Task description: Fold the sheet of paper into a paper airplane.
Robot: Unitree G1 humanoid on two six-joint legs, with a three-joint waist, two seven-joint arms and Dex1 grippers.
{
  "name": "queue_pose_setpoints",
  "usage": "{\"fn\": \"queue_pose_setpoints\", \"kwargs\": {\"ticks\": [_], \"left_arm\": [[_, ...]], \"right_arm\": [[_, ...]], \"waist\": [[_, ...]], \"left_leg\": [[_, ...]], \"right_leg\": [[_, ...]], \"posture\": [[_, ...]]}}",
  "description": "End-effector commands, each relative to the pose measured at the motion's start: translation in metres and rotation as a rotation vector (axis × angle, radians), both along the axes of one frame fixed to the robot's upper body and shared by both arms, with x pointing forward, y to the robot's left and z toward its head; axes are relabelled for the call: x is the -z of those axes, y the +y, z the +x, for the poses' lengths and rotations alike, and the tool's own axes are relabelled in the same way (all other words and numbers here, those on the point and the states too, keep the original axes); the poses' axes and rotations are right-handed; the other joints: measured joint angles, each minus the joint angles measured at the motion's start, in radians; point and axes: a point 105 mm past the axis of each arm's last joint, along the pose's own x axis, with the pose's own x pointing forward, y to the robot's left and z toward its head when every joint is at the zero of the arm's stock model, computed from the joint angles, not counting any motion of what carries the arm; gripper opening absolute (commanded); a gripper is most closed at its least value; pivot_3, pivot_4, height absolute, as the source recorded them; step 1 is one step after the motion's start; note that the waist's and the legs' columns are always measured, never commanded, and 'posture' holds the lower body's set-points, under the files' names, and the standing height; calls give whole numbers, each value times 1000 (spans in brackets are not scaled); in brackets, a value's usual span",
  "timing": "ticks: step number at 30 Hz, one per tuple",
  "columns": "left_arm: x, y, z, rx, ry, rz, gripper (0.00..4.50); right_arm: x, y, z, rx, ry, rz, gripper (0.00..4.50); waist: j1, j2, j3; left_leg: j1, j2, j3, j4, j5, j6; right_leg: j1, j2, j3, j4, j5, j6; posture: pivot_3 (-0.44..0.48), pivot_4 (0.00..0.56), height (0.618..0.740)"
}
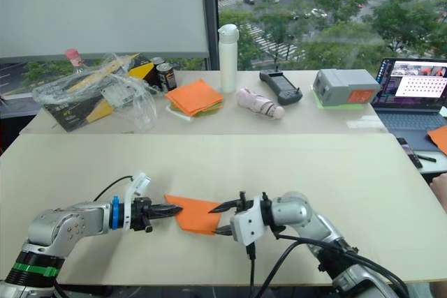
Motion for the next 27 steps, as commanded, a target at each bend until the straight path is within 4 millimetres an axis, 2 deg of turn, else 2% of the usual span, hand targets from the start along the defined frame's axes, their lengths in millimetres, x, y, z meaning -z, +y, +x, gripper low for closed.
{"fn": "queue_pose_setpoints", "kwargs": {"ticks": [1,5,8,12,18,27], "left_arm": [[-5,-1,-1,3,-17,-8,25],[-5,-1,-1,1,-15,-9,25],[-6,0,-1,1,-15,-8,0],[-6,0,-1,1,-15,-7,0],[-6,1,-1,1,-14,-4,0],[-9,7,10,-35,-38,8,0]], "right_arm": [[-8,4,0,-26,-52,30,2269],[-6,4,0,-38,-83,18,2269],[-4,4,0,-45,-91,16,1433],[-3,5,1,-47,-101,19,89],[-3,6,2,-44,-109,22,32],[-1,6,3,-21,-68,26,32]], "waist": [[0,0,0],[-1,0,0],[-1,0,0],[-1,0,0],[-2,0,0],[-2,0,0]], "left_leg": [[0,0,0,0,0,0],[0,0,0,0,0,0],[0,0,0,0,0,0],[0,0,0,0,0,0],[0,0,0,0,0,0],[0,0,0,0,0,0]], "right_leg": [[0,0,0,0,0,0],[0,0,0,0,0,0],[0,0,0,0,0,0],[0,0,0,0,0,0],[0,0,0,1,0,0],[0,0,0,1,0,0]], "posture": [[0,150,740],[0,150,740],[0,150,740],[0,150,740],[0,150,740],[0,150,740]]}}
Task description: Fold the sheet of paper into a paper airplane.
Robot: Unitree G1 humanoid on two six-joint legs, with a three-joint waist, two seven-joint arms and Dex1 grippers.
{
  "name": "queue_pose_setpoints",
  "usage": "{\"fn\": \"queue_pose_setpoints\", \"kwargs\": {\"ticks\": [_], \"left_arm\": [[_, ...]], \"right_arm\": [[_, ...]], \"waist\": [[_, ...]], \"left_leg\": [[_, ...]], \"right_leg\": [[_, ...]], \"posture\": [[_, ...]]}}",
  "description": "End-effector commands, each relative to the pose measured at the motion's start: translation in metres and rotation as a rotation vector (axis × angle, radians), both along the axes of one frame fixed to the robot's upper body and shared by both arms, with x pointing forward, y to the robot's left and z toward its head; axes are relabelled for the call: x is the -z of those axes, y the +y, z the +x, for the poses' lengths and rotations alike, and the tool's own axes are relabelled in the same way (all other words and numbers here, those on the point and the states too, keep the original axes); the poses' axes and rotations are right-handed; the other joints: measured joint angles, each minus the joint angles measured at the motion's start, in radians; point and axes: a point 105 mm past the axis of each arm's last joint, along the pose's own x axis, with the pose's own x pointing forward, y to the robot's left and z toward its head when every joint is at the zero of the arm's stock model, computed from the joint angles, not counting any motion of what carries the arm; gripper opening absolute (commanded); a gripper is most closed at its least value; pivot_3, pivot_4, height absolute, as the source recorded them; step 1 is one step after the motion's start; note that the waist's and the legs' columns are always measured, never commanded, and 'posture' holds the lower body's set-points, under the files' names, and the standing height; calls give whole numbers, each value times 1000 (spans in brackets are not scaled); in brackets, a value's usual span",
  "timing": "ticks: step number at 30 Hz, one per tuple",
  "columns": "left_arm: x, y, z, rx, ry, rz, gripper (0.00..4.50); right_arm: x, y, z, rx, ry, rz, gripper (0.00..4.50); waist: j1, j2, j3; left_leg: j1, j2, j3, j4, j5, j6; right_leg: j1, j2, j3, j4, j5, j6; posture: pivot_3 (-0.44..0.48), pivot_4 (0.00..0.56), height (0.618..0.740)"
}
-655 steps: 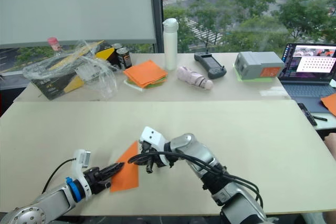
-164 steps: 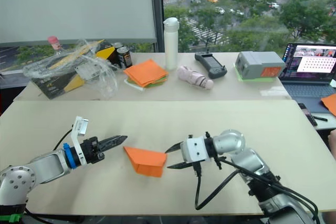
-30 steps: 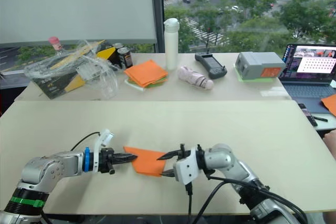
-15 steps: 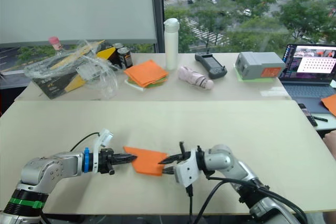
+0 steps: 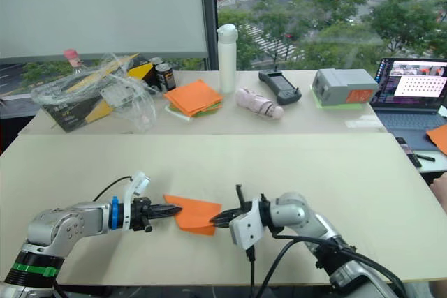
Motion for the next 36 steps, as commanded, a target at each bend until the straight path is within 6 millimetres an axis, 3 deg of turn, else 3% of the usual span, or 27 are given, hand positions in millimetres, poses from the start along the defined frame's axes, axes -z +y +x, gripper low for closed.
{"fn": "queue_pose_setpoints", "kwargs": {"ticks": [1,13,36], "left_arm": [[-9,7,10,-30,-45,10,0],[4,7,1,0,-15,37,0],[7,7,-4,7,-9,40,0]], "right_arm": [[-8,3,1,1,2,31,32],[-10,2,2,41,76,49,32],[-33,7,17,257,573,176,32]], "waist": [[0,0,0],[0,0,0],[2,0,0]], "left_leg": [[0,0,0,0,0,0],[0,0,0,0,0,0],[1,0,0,0,0,0]], "right_leg": [[0,0,0,0,0,0],[0,0,0,1,0,0],[0,0,0,1,0,0]], "posture": [[0,150,740],[0,150,740],[0,150,740]]}}
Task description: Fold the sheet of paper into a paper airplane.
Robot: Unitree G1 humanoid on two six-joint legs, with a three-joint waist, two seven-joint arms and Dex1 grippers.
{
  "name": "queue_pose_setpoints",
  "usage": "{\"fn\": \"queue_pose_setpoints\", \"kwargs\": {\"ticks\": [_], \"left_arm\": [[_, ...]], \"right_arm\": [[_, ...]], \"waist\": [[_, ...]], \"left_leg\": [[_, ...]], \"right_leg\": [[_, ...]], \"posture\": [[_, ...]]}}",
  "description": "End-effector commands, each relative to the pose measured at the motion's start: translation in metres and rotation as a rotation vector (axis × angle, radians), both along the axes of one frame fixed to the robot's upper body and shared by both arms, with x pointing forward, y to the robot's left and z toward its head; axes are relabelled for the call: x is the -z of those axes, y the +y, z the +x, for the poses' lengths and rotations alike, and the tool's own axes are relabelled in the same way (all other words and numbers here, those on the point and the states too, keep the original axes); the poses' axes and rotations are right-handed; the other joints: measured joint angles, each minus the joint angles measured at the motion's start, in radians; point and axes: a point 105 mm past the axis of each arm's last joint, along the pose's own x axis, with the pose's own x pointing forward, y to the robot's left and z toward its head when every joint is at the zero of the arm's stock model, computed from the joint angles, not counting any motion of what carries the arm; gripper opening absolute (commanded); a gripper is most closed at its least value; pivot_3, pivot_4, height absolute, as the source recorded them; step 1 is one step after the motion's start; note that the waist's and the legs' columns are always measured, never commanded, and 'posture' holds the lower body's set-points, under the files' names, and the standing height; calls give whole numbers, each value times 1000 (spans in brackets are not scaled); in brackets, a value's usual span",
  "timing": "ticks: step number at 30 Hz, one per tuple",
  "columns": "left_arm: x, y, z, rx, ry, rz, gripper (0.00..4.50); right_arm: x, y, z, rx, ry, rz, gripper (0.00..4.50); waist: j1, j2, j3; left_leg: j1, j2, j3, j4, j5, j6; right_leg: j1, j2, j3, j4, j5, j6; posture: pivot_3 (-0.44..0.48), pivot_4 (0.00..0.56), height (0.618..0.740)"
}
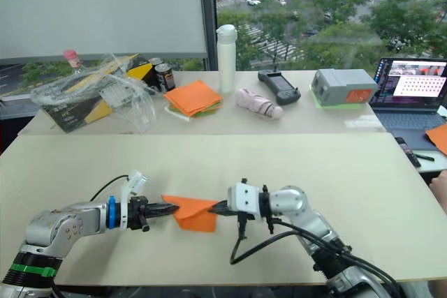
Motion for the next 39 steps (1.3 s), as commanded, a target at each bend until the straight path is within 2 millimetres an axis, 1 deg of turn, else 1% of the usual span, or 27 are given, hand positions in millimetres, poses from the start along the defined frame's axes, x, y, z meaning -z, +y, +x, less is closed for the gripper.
{"fn": "queue_pose_setpoints", "kwargs": {"ticks": [1,5,9,15,18,22,29,33,39], "left_arm": [[5,1,-5,12,19,26,0],[4,1,-4,11,18,26,0],[4,1,-4,13,18,26,0],[4,1,-4,14,18,23,0],[3,1,-4,14,18,22,0],[3,0,-3,15,16,22,0],[2,0,-2,15,12,21,0],[2,-1,-2,11,9,19,0],[2,0,-2,3,7,17,0]], "right_arm": [[-14,1,2,44,70,61,32],[-9,-2,2,82,192,48,32],[-9,-5,5,147,347,77,32],[-9,-8,7,221,499,107,32],[-8,-8,7,253,595,122,32],[-8,-7,12,323,726,152,32],[-4,-7,21,410,837,156,32],[7,-9,24,457,865,107,32],[16,-11,27,512,892,88,32]], "waist": [[0,0,0],[1,0,0],[1,0,0],[1,0,0],[1,0,0],[1,0,0],[1,0,0],[0,0,0],[0,-1,-1]], "left_leg": [[0,0,0,0,0,0],[0,0,0,0,0,0],[0,0,0,0,0,0],[0,0,0,0,0,0],[0,0,0,0,0,0],[0,0,0,0,0,0],[0,0,0,0,0,0],[0,0,0,0,0,0],[1,0,0,0,0,0]], "right_leg": [[0,0,0,0,0,0],[0,0,0,0,0,0],[0,0,0,0,0,0],[0,0,0,0,0,0],[0,0,0,0,0,0],[0,0,0,0,0,0],[0,0,0,0,0,0],[0,0,0,0,0,0],[0,0,0,1,0,0]], "posture": [[0,150,740],[0,150,740],[0,150,740],[0,150,740],[0,150,740],[0,150,740],[0,150,740],[0,150,740],[0,150,740]]}}
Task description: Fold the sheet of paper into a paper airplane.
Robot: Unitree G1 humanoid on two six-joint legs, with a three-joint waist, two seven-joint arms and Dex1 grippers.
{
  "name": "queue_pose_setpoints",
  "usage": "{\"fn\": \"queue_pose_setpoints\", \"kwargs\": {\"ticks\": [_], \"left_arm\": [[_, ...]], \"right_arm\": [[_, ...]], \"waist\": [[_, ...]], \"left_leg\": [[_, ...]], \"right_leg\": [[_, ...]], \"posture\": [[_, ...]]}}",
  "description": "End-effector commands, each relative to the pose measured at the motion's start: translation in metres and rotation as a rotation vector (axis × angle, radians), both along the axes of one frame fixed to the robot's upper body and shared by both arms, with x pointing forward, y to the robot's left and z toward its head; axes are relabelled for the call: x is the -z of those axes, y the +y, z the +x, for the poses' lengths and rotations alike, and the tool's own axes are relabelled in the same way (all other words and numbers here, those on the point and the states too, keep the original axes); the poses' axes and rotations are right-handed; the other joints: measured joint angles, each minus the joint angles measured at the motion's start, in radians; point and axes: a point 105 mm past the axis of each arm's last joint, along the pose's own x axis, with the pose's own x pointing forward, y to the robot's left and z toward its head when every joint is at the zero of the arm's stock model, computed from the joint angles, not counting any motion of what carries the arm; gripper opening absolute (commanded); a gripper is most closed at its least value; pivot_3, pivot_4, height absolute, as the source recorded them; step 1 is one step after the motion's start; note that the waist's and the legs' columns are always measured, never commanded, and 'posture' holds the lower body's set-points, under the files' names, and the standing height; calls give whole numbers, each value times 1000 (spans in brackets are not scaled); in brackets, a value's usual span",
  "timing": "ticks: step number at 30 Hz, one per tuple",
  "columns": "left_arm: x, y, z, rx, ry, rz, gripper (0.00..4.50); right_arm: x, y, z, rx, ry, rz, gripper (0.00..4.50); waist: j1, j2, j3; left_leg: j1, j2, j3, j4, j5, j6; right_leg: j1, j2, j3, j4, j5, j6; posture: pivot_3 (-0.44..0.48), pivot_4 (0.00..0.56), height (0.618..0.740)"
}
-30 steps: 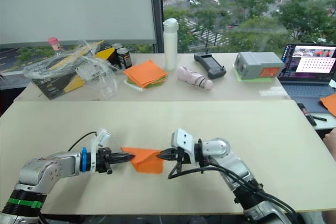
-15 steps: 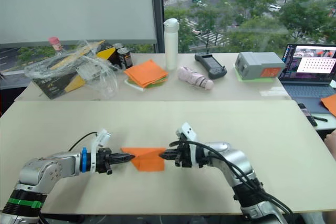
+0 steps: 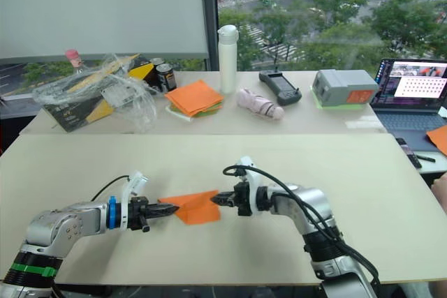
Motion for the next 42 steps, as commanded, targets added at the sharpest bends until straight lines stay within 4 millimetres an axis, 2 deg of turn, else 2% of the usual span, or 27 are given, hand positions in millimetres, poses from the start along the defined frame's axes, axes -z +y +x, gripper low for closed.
{"fn": "queue_pose_setpoints", "kwargs": {"ticks": [1,9,18,32,42], "left_arm": [[3,1,-2,-5,6,19,0],[2,4,-2,-22,1,20,0],[3,5,-3,-35,-4,20,0],[-3,17,22,-180,-39,-1,0],[12,10,8,-138,-6,22,0]], "right_arm": [[14,-6,5,66,62,-44,32],[26,-12,12,147,123,-67,32],[20,-10,18,164,136,-44,32],[16,-3,2,32,111,-54,32],[11,-2,3,42,135,-36,32]], "waist": [[0,0,0],[0,-4,-4],[1,-5,-5],[4,-5,-4],[5,-5,-4]], "left_leg": [[1,0,0,0,0,0],[5,1,0,-1,0,0],[6,1,0,-1,0,0],[6,1,0,-2,0,0],[5,1,0,-3,0,0]], "right_leg": [[0,0,0,0,0,0],[3,0,0,1,0,0],[4,1,0,1,0,0],[4,0,0,1,0,0],[3,0,0,-1,0,0]], "posture": [[0,150,740],[0,150,740],[0,150,740],[0,150,740],[0,150,740]]}}
